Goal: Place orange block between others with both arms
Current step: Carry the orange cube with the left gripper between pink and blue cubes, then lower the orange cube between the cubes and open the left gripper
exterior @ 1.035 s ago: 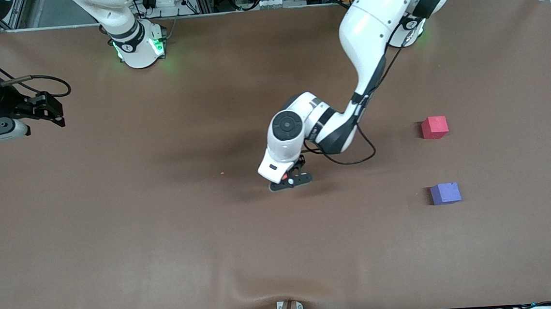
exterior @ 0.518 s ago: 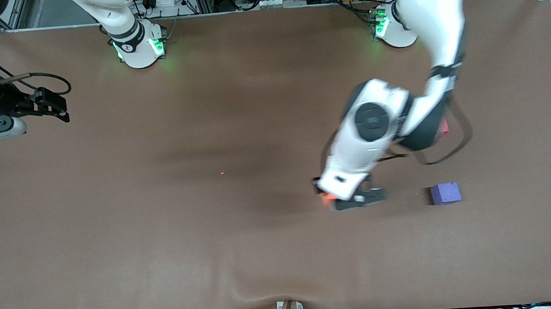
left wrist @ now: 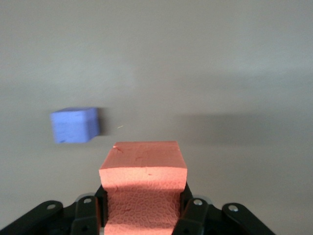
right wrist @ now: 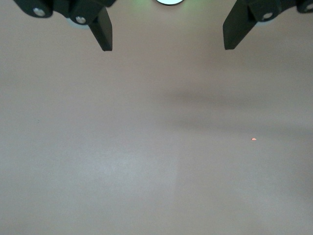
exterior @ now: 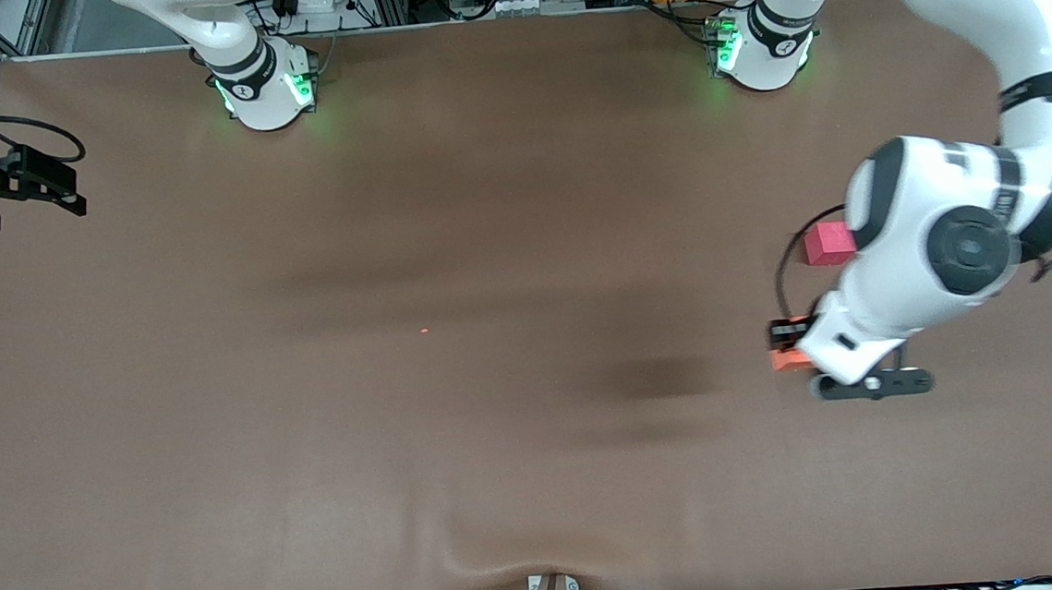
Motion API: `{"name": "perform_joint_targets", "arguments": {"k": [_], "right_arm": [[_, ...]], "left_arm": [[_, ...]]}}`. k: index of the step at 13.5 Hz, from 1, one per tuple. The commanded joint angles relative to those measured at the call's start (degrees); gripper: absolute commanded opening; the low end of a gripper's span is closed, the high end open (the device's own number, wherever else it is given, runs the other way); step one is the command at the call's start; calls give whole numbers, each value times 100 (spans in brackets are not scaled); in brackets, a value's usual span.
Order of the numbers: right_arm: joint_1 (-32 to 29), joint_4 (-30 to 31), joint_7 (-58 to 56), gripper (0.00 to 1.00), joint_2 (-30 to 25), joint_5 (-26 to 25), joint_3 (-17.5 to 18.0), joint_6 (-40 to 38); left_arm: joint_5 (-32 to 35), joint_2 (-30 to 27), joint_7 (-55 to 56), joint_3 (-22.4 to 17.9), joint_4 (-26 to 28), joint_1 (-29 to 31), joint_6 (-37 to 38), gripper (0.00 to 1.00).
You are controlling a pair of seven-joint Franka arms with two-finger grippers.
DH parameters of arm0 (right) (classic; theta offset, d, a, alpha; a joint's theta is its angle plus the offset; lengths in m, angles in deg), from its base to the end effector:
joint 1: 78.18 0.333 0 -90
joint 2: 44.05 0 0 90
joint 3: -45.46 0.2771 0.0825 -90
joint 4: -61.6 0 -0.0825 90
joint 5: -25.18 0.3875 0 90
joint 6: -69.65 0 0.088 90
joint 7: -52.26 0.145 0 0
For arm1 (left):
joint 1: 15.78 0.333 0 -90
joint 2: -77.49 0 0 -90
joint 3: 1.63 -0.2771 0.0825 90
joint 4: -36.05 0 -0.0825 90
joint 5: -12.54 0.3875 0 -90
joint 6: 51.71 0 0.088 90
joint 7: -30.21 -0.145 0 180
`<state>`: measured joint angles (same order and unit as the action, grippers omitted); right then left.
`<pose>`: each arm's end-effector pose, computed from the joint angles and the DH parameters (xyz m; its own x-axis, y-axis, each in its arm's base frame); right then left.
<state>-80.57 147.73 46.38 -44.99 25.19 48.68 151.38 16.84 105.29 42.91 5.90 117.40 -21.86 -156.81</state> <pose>0.5362 0.0080 0.5761 0.9913 0.1168 -0.0601 0.1167 -0.9932 -0.0054 0.6584 -0.1394 0.3418 0.9977 -0.0241 -0.0627 -0.0256 -0.9994 -0.0242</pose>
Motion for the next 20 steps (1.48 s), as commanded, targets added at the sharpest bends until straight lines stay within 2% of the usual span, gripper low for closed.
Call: {"name": "perform_joint_targets", "arguments": {"k": [1,3,6,12,14,20], "right_arm": [[115,27,122,100,-38,122,-119,35],[107,36,490,100,-29,131,-120,79],[-7,97,536,100,-20,350,-137,132],[-34,106,483,100,-3,342,-137,141],[-8,106,483,100,41,342,-137,149],[221,238,465,100,129,324,-111,290]], "left_arm": [[80,-503,-660,108,1020,562,-185,0],[45,-565,-1188,143,1573,1097,-632,1],[45,-696,-1848,231,2505,1626,-1695,3],[28,-1013,-1858,231,3859,1768,-2988,7],[28,-1040,-1858,231,4133,1829,-3357,7],[28,-855,-1841,231,4257,1856,-3772,7]]}}
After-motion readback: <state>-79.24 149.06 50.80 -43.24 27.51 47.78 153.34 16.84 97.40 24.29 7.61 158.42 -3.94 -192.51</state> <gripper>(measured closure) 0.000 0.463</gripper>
